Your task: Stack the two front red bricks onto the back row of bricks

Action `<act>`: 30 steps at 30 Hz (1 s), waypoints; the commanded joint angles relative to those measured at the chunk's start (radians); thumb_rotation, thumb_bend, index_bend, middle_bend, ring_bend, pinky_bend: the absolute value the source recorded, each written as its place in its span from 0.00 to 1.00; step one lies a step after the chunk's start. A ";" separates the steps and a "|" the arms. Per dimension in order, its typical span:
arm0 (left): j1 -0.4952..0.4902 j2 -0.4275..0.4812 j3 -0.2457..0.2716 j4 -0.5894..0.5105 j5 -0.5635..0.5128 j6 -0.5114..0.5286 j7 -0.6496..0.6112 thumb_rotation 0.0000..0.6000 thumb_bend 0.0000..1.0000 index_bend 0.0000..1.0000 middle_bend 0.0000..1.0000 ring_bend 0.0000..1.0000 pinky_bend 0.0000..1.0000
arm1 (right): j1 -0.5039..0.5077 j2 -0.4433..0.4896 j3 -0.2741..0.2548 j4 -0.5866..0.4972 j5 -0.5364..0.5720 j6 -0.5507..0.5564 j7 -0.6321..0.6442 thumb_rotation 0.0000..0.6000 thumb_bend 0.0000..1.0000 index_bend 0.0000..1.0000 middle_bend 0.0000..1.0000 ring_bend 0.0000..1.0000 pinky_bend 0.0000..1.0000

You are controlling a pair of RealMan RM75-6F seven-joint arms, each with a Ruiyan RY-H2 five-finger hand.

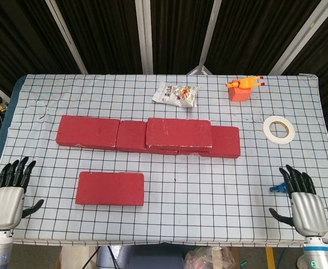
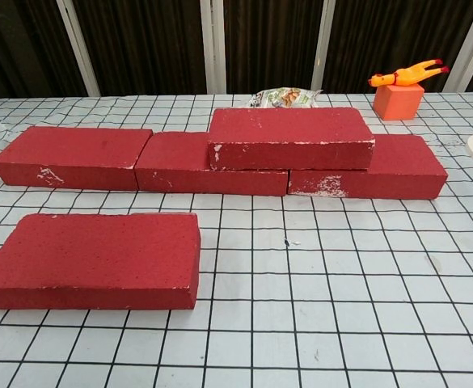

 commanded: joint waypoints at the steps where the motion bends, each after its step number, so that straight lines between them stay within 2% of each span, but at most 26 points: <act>1: -0.010 -0.014 -0.004 -0.021 -0.013 -0.021 0.006 1.00 0.00 0.00 0.00 0.00 0.00 | -0.026 -0.007 -0.010 0.020 -0.030 0.018 0.041 1.00 0.18 0.05 0.00 0.00 0.00; 8: -0.064 0.037 -0.013 -0.193 -0.119 -0.150 0.149 1.00 0.00 0.00 0.00 0.00 0.00 | -0.041 0.016 -0.005 0.012 -0.032 0.004 0.082 1.00 0.18 0.05 0.00 0.00 0.00; 15: -0.153 0.039 -0.044 -0.341 -0.290 -0.272 0.343 1.00 0.00 0.00 0.00 0.00 0.00 | -0.051 0.030 0.004 0.018 -0.033 -0.011 0.116 1.00 0.18 0.05 0.00 0.00 0.00; 21: -0.260 0.023 -0.082 -0.386 -0.511 -0.359 0.471 1.00 0.00 0.00 0.00 0.00 0.00 | -0.060 0.034 0.015 0.013 -0.021 -0.019 0.119 1.00 0.18 0.05 0.00 0.00 0.00; 30: -0.423 -0.021 -0.130 -0.388 -0.812 -0.389 0.603 1.00 0.00 0.00 0.00 0.00 0.00 | -0.065 0.025 0.030 0.004 0.003 -0.037 0.088 1.00 0.18 0.05 0.00 0.00 0.00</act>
